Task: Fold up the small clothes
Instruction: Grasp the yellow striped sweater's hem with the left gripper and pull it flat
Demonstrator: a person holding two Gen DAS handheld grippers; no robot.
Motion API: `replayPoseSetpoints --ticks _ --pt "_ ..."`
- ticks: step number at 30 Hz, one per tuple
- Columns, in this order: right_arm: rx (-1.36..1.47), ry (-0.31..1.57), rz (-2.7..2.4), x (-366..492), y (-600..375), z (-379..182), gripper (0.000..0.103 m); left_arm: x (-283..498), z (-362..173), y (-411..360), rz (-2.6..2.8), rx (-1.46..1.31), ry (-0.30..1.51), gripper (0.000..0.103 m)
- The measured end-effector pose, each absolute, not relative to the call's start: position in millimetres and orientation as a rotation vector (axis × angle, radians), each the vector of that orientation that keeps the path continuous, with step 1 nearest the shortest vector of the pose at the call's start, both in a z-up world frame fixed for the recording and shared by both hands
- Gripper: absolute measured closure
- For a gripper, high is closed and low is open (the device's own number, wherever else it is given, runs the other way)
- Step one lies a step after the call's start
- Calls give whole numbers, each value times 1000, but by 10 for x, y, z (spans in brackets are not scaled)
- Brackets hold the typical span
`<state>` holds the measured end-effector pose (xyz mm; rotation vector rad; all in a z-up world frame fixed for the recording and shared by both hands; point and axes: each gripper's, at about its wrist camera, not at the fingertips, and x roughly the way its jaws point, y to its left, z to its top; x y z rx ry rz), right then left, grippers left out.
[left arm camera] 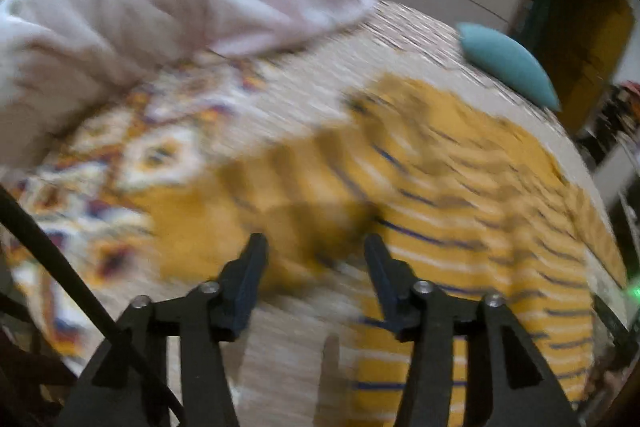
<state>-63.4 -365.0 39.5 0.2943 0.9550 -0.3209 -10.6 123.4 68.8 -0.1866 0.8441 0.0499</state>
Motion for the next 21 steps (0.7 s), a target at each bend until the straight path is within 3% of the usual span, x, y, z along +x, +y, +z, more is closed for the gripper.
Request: replayPoseSetpoints --ticks 7,12,14,15,16,18,19,21 --pt "296 923 -317 -697 -3666 403 0 355 530 2078 160 -189 935 41" --pt "311 917 -311 -709 -3670 409 0 616 215 2052 52 -242 1042 41" --pt "308 912 -313 -712 -3672 401 0 640 151 1957 36 -216 1071 52" --pt "307 910 -313 -712 -3673 398 0 661 141 1963 42 -202 1073 71" --pt "306 911 -314 -714 -3674 399 0 664 160 1966 34 -210 1074 81" --pt "283 917 -326 -707 -3655 383 0 635 292 2102 28 -270 1043 86" --pt "270 922 -333 -699 -3641 378 0 627 361 2189 40 -289 1030 95" --pt "242 922 -347 -681 -3614 365 0 627 544 2404 152 -270 982 95"
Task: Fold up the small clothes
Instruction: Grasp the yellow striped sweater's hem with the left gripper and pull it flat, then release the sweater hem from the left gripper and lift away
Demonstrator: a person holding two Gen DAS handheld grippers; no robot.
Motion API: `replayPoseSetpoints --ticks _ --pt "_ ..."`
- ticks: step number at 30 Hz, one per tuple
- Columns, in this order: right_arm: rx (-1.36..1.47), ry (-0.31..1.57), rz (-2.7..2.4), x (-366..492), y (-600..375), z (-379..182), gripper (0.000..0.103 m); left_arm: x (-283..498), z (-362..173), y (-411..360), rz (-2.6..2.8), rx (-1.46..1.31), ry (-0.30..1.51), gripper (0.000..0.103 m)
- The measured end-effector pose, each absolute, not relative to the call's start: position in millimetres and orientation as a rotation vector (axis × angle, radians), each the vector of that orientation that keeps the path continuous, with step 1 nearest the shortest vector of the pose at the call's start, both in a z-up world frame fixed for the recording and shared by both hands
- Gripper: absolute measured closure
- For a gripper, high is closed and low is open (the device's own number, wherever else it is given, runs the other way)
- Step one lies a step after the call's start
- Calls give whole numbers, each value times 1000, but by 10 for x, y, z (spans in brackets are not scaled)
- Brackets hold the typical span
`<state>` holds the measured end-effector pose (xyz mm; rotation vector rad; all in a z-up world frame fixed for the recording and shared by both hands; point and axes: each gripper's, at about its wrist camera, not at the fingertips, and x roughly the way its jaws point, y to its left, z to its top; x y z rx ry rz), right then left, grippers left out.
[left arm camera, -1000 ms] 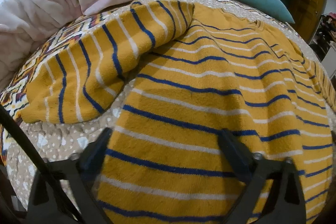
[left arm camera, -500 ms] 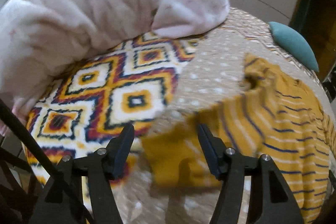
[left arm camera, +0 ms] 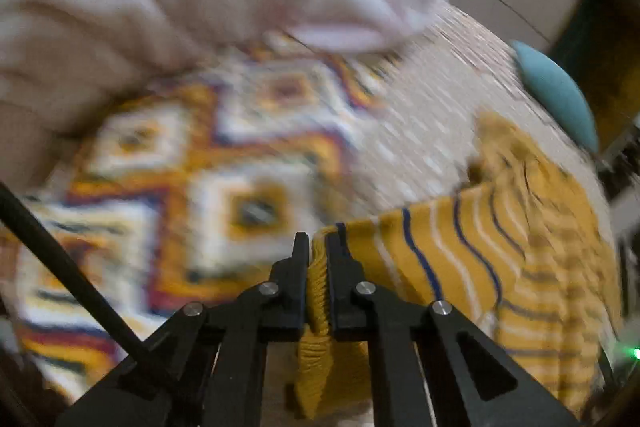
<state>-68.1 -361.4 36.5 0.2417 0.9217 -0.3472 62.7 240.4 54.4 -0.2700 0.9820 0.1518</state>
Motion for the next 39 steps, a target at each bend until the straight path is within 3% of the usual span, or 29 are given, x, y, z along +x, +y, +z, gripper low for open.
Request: replayPoseSetpoints --ticks 6,10,13,19,28,29,30,31,33,36,39 --pt "228 922 -355 -665 -3586 363 0 762 991 3075 439 -201 881 94" --pt "236 917 -351 -661 -3586 374 0 639 1151 3078 385 -256 854 85" --pt "246 908 -348 -660 -3589 378 0 442 1187 2698 302 -201 863 66" --pt "302 882 -322 -729 -3653 400 0 -143 1017 1779 66 -153 916 47" --pt "524 872 -24 -1120 -3522 619 5 -771 343 676 -178 -176 1043 47" --pt "503 881 3 -1159 -3414 625 8 -807 310 579 -156 -144 1035 47" --pt "476 900 14 -1163 -3329 597 17 -847 287 468 -120 -74 1016 54" --pt "440 919 22 -1156 -3245 550 24 -886 285 392 -106 -23 1007 78" --pt "377 943 53 -1145 -3074 482 60 -946 329 351 -119 -20 1013 94" --pt "402 936 93 -1211 -2984 380 78 -1073 407 478 -86 -57 1001 94" --pt "443 936 123 -1376 -2999 314 88 -1204 424 651 -73 -93 994 94"
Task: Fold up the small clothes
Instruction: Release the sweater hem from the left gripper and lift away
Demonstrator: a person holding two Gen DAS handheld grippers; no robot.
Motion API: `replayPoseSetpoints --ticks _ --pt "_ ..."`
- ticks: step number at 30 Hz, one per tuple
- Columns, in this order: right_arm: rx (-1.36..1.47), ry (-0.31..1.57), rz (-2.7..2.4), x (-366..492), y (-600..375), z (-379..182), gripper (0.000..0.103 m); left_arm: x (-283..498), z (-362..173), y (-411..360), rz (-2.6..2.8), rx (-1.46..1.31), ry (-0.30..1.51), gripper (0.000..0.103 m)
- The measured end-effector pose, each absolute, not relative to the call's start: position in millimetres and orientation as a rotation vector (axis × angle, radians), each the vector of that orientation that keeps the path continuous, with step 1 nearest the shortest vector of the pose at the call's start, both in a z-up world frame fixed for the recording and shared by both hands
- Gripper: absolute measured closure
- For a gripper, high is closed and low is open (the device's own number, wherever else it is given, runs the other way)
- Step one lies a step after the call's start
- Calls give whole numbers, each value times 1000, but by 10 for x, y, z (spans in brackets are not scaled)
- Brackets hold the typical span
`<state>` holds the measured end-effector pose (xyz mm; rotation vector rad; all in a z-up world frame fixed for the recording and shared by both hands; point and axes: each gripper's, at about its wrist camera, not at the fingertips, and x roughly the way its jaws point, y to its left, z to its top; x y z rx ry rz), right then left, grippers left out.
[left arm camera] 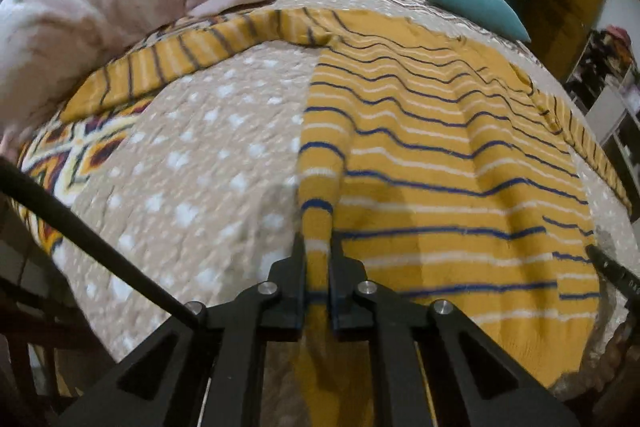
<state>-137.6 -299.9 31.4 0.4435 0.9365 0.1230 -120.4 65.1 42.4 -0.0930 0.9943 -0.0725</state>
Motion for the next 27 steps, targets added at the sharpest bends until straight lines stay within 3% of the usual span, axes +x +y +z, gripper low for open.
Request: replayPoseSetpoints --ticks 11,14,15,16,24,27 --pt "305 898 92 -1802 -2802 387 90 -1576 601 645 -61 -23 908 95" --pt "243 890 68 -1811 -2730 396 89 -1676 721 614 -46 11 857 78" --pt "229 886 60 -1811 -2711 385 89 -1686 748 616 -43 8 846 62" --pt "221 882 54 -1811 -2700 378 89 -1700 777 617 -36 -1 832 53" --pt "264 868 16 -1758 -2708 354 83 -1774 1001 584 -40 31 770 51" --pt "314 837 -1 -1781 -2721 336 77 -1792 1119 393 -35 79 749 45"
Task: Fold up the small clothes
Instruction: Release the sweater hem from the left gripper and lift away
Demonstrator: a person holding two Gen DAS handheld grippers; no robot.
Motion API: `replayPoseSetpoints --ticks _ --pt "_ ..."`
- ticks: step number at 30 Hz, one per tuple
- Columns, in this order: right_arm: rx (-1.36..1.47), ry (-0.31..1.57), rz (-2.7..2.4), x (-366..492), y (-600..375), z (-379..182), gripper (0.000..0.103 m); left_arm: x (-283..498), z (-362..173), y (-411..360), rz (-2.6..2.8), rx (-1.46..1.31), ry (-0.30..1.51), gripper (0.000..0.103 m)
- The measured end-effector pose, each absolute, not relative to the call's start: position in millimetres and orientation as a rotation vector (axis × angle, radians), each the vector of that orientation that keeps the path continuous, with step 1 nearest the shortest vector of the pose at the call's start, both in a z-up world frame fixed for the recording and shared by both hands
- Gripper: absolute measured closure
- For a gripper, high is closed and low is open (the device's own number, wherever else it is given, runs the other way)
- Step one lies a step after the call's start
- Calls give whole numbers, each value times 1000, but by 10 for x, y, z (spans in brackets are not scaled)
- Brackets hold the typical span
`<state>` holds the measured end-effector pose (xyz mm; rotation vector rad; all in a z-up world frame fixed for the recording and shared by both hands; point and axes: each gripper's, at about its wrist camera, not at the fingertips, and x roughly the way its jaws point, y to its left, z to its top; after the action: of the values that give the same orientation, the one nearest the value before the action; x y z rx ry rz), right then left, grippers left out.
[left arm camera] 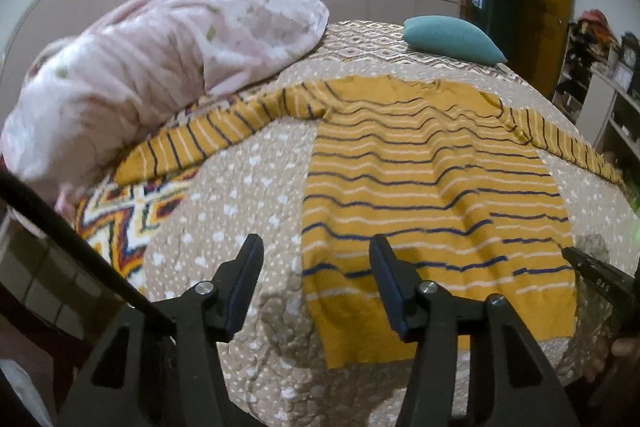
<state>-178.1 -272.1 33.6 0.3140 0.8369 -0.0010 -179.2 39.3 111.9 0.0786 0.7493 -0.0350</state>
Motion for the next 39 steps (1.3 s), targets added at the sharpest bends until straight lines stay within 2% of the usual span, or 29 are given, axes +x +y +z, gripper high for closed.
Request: replayPoseSetpoints --ticks 1,4,6,7,9,17,20,22,26,32,33,35,39 --pt "322 822 -2 -1796 -2716 330 74 -1798 1149 339 -35 86 744 40" --pt "297 789 -9 -1833 -2629 323 63 -1779 1276 132 -41 95 712 35" --pt "247 770 0 -1843 -2540 322 49 -1758 1351 -26 -32 123 685 33" --pt "223 766 4 -1845 -2501 320 47 -1742 1389 -106 -25 137 667 28" --pt "173 755 -3 -1859 -2439 314 45 -1715 1449 -221 -17 137 642 23" --pt "165 714 11 -1905 -2439 273 42 -1671 1590 -407 -25 51 605 21" --pt "163 700 9 -1918 -2433 264 41 -1705 1589 -375 -11 47 569 15" --pt "173 700 13 -1913 -2434 263 39 -1727 1581 -327 -7 41 544 7" --pt "160 710 34 -1891 -2376 253 26 -1711 1520 -207 0 -14 550 5" --pt "144 729 61 -1877 -2384 259 25 -1534 1284 -69 -9 -65 654 5" --pt "145 746 71 -1862 -2403 293 28 -1521 1255 -53 -17 -73 660 5" --pt "179 753 94 -1853 -2504 408 31 -1490 1192 -13 -31 -81 669 5" --pt "171 657 -10 -1729 -2980 788 31 -1460 1086 64 -49 -83 684 5"
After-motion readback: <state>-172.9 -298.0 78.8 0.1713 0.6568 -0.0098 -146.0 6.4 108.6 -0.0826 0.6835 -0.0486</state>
